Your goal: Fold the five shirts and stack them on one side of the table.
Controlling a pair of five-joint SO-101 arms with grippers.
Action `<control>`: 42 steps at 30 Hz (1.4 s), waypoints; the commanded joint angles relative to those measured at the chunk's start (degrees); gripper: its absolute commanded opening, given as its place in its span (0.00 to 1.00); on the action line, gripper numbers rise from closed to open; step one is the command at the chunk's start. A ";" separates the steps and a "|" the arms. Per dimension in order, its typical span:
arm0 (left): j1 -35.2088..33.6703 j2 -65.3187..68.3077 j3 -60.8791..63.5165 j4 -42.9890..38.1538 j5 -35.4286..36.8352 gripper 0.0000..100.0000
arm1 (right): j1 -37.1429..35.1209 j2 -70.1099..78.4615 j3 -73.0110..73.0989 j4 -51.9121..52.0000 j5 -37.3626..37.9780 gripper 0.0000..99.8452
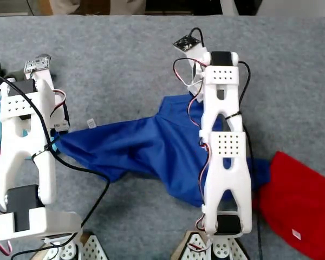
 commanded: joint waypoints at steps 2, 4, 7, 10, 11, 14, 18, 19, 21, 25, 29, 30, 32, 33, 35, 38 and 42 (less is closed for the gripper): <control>0.70 -1.54 -1.05 0.44 0.18 0.02 | 1.45 -0.48 -2.68 -2.02 -0.70 0.16; 0.70 -1.54 -1.05 0.35 0.18 0.02 | 1.63 -0.31 -2.33 -2.64 -0.62 0.16; 0.70 -1.54 -1.05 0.35 0.18 0.02 | 1.63 -0.22 -2.07 -2.55 -0.62 0.16; 0.70 -1.54 -1.05 0.35 0.18 0.02 | 2.42 0.22 -1.19 -2.37 -0.70 0.16; 0.70 -1.54 -1.05 0.35 0.18 0.02 | 2.68 0.57 -0.92 -2.37 -0.70 0.16; 0.62 -1.54 -1.05 0.35 0.18 0.02 | 3.56 1.10 -0.31 -1.67 -0.70 0.16; 0.70 -1.54 -1.05 0.18 0.18 0.02 | 2.86 1.54 -0.22 -0.44 -0.44 0.16; 0.70 -1.54 -1.05 0.18 0.18 0.02 | 2.68 1.71 -0.22 -0.53 -0.44 0.16; 0.70 -1.54 -1.05 0.18 0.18 0.02 | 2.51 2.15 -0.57 -0.53 -0.35 0.16; 0.70 -1.54 -1.05 0.18 0.18 0.02 | 2.51 2.24 -0.66 -0.53 -0.35 0.16; 0.70 -1.54 -1.05 0.18 0.18 0.02 | 2.51 2.24 -0.66 -0.53 -0.35 0.08; 0.70 -1.54 -1.05 0.18 0.18 0.02 | 2.51 2.24 -0.66 -0.70 -0.35 0.04; 0.70 -1.54 -1.05 0.18 0.18 0.02 | 2.42 2.24 -0.66 -0.88 -0.26 0.01; 0.70 -1.54 -1.05 0.18 0.18 0.02 | 2.42 2.24 -0.66 -0.88 -0.26 0.01; 0.70 -1.54 -1.05 0.18 0.18 0.02 | 2.42 2.24 -0.66 -0.88 -0.26 0.02; 0.70 -1.54 -1.05 0.18 0.18 0.02 | 2.51 2.15 -0.66 -0.88 -0.26 0.02; 0.62 -1.54 -1.05 0.18 0.18 0.02 | 2.59 1.89 -1.45 -0.88 -0.35 0.01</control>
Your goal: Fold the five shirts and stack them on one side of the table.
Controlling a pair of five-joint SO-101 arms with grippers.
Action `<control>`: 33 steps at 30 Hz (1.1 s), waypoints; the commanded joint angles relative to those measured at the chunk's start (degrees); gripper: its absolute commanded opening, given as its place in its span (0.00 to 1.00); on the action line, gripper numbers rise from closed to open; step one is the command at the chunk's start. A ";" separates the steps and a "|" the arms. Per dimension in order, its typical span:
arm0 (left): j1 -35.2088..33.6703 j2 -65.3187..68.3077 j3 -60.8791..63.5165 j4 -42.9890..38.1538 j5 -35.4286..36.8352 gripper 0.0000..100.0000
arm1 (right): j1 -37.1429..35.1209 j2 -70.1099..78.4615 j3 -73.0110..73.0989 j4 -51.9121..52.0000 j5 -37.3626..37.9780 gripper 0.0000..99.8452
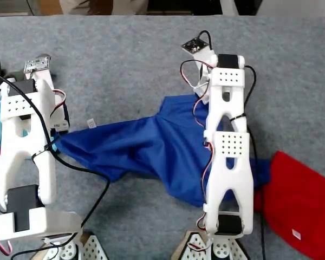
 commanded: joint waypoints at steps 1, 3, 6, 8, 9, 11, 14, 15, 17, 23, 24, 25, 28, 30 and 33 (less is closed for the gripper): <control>0.62 -1.54 -1.05 0.09 0.18 0.02 | -0.04 -0.57 -2.68 0.70 -0.26 0.01; 0.70 -1.54 -1.14 0.09 0.18 0.02 | -0.13 -0.57 -6.02 1.67 -0.44 0.00; 0.70 -1.63 -2.73 0.44 0.18 0.02 | -0.04 -0.57 -13.49 6.15 -0.53 0.00; 0.70 -1.98 -5.01 0.53 0.26 0.02 | 0.31 -1.27 -15.87 6.77 -1.41 0.00; 0.70 -2.07 -6.51 0.53 0.26 0.02 | 0.57 -2.86 -15.43 6.77 -2.29 0.00; 0.70 -2.07 -10.64 2.02 0.26 0.02 | 1.01 -7.08 -13.23 6.77 -4.31 0.00; 1.23 -1.63 -18.29 5.10 0.18 0.02 | 2.42 -14.37 -10.86 6.77 -7.21 0.00; 1.76 -1.63 -20.57 5.71 0.18 0.02 | 3.12 -17.27 -9.80 6.77 -8.00 0.00; 2.73 -2.07 -24.26 6.24 0.09 0.02 | 4.35 -23.78 -7.16 6.77 -9.14 0.00; 6.68 -1.71 -39.03 12.57 0.09 0.02 | 7.25 -49.19 5.14 6.77 -9.41 0.00; 7.03 -1.71 -41.41 13.45 0.18 0.02 | 7.69 -53.93 7.34 6.77 -9.41 0.00; 7.03 -1.80 -43.69 14.15 0.18 0.02 | 8.22 -58.59 9.27 6.77 -9.41 0.00; 6.77 -2.07 -51.25 16.70 0.18 0.02 | 9.98 -72.04 14.20 6.59 -9.23 0.00; 6.33 -2.15 -56.35 18.20 0.18 0.02 | 10.68 -79.69 17.01 6.51 -8.97 0.00; 4.75 -3.21 -62.07 18.37 0.18 0.02 | 11.12 -89.98 21.32 6.42 -8.88 0.00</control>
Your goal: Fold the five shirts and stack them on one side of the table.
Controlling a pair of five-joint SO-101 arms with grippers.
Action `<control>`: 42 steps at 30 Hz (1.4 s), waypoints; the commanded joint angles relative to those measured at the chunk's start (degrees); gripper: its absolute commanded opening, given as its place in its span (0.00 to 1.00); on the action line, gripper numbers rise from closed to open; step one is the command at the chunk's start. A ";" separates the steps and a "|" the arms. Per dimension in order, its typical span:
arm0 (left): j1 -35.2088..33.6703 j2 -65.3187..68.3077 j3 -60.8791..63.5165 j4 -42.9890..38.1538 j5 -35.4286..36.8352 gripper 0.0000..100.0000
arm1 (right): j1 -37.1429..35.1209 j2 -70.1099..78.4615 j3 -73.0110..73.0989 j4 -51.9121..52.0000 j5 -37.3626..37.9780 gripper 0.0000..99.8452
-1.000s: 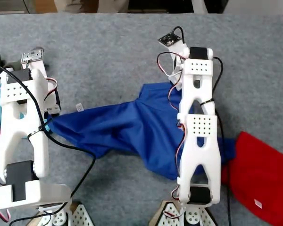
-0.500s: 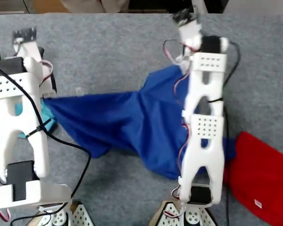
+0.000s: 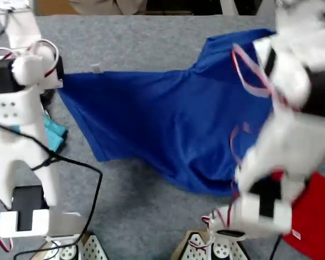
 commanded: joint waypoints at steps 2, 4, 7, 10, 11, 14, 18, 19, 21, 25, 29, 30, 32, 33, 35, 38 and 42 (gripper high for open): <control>-2.73 -5.23 -9.32 0.62 0.09 0.02 | 1.27 -17.80 5.41 0.79 -0.09 0.00; -3.08 -7.87 -9.85 0.62 0.09 0.02 | 1.27 -23.43 6.73 0.70 -0.09 0.00; -3.34 -12.44 -9.76 0.62 -0.09 0.02 | 1.27 -30.37 6.90 0.53 -0.44 0.00; -3.34 -17.10 -9.85 0.62 -0.18 0.02 | 1.10 -35.47 7.34 -2.55 -0.53 0.00; -3.34 -18.68 -9.85 0.62 -0.18 0.02 | 1.01 -36.62 7.34 -4.22 -0.53 0.00; -3.34 -22.99 -9.85 0.62 -0.26 0.02 | 1.10 -38.55 7.34 -9.67 -0.53 0.00; -3.34 -27.21 -10.20 0.53 -0.44 0.02 | 1.01 -39.08 7.43 -18.29 -0.53 0.00; -3.34 -27.91 -10.20 0.53 -0.97 0.02 | 1.01 -38.99 7.43 -21.10 -0.53 0.00; -4.84 -28.79 -10.20 0.53 -2.64 0.02 | 1.01 -38.73 8.84 -26.90 -0.53 0.00; -11.78 -29.67 -10.20 -1.23 -3.08 0.02 | 1.01 -38.37 13.41 -36.84 -0.18 0.00; -16.88 -29.76 -10.29 -2.90 -2.99 0.02 | 1.01 -38.64 15.34 -42.55 -0.18 0.00; -17.41 -29.76 -10.29 -2.81 -2.99 0.02 | 1.01 -38.73 15.34 -43.43 -0.18 0.00; -18.02 -29.85 -10.29 -2.29 -2.90 0.02 | 1.01 -38.73 15.16 -45.10 -0.18 0.00; -18.02 -29.85 -10.29 -2.20 -2.90 0.02 | 1.01 -38.73 14.73 -45.80 -0.18 0.00; -18.02 -29.85 -10.29 -1.23 -2.99 0.02 | 1.01 -38.64 13.93 -46.59 -0.18 0.00; -18.02 -29.85 -10.29 -1.14 -2.90 0.02 | 1.01 -38.73 13.76 -46.59 -0.18 0.00; -18.02 -30.29 -10.29 -1.05 -2.90 0.02 | 1.36 -39.08 13.76 -43.43 0.18 0.00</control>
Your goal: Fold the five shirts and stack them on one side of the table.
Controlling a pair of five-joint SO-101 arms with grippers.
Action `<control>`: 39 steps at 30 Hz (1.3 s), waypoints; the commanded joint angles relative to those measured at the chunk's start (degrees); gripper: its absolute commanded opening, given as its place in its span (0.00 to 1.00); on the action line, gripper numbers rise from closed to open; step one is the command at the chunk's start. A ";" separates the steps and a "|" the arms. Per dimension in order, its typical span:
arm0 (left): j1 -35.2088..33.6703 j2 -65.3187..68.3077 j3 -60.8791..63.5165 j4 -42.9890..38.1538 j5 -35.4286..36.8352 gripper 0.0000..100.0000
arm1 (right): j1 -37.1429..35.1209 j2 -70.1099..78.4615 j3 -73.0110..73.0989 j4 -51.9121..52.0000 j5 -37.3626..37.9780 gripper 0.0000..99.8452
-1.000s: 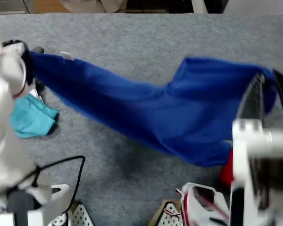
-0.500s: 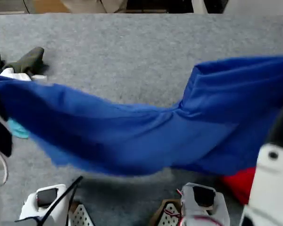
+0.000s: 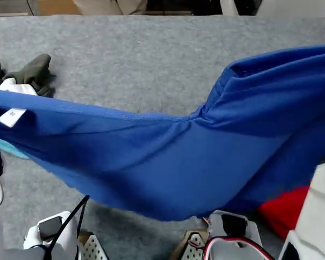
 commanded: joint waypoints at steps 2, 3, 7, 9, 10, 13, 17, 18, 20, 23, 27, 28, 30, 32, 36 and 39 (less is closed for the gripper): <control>-0.62 -1.45 -0.26 0.09 -0.35 0.02 | 1.10 -0.66 0.04 4.22 2.02 0.00; -0.62 -1.71 -0.26 0.00 -0.35 0.02 | 0.84 -0.66 0.92 5.45 2.55 0.00; -0.26 0.48 4.04 -2.46 -0.09 0.02 | 0.75 -0.75 8.40 5.80 2.73 0.00; -0.26 1.71 8.26 -5.71 -0.09 0.02 | 0.75 -0.75 14.20 3.87 2.73 0.00; -0.26 2.33 10.73 -7.74 -0.09 0.02 | 0.75 -0.75 17.45 2.02 2.73 0.00; -0.26 3.82 18.55 -14.51 0.00 0.02 | 0.66 -0.75 28.44 -7.30 2.73 0.00; 2.29 6.55 31.12 -26.90 0.00 0.02 | -1.71 -0.66 44.97 -24.88 2.73 0.00; 3.60 7.43 34.46 -30.42 0.00 0.02 | -2.59 -0.66 49.19 -29.54 2.73 0.00; 5.45 9.27 40.79 -37.19 0.00 0.02 | -4.53 -0.66 57.45 -37.98 2.81 0.00; 8.62 12.26 49.41 -47.38 0.00 0.02 | -8.57 -0.22 68.97 -49.41 7.38 0.00; 10.64 17.36 56.88 -59.96 0.00 0.02 | -11.74 3.56 78.73 -62.95 13.89 0.00; 10.55 18.86 57.76 -63.74 0.00 0.02 | -11.91 5.05 79.69 -65.76 14.33 0.00; 10.29 21.93 57.93 -69.89 0.00 0.02 | -11.82 8.48 79.96 -69.63 14.59 0.00; 10.29 24.57 57.23 -73.67 0.00 0.02 | -11.65 12.09 78.81 -71.47 14.59 0.00; 10.20 28.53 53.01 -73.23 0.00 0.02 | -10.51 18.33 74.59 -71.82 14.59 0.00; 10.11 30.20 50.81 -71.03 -0.26 0.02 | -9.10 21.49 72.40 -71.91 14.59 0.00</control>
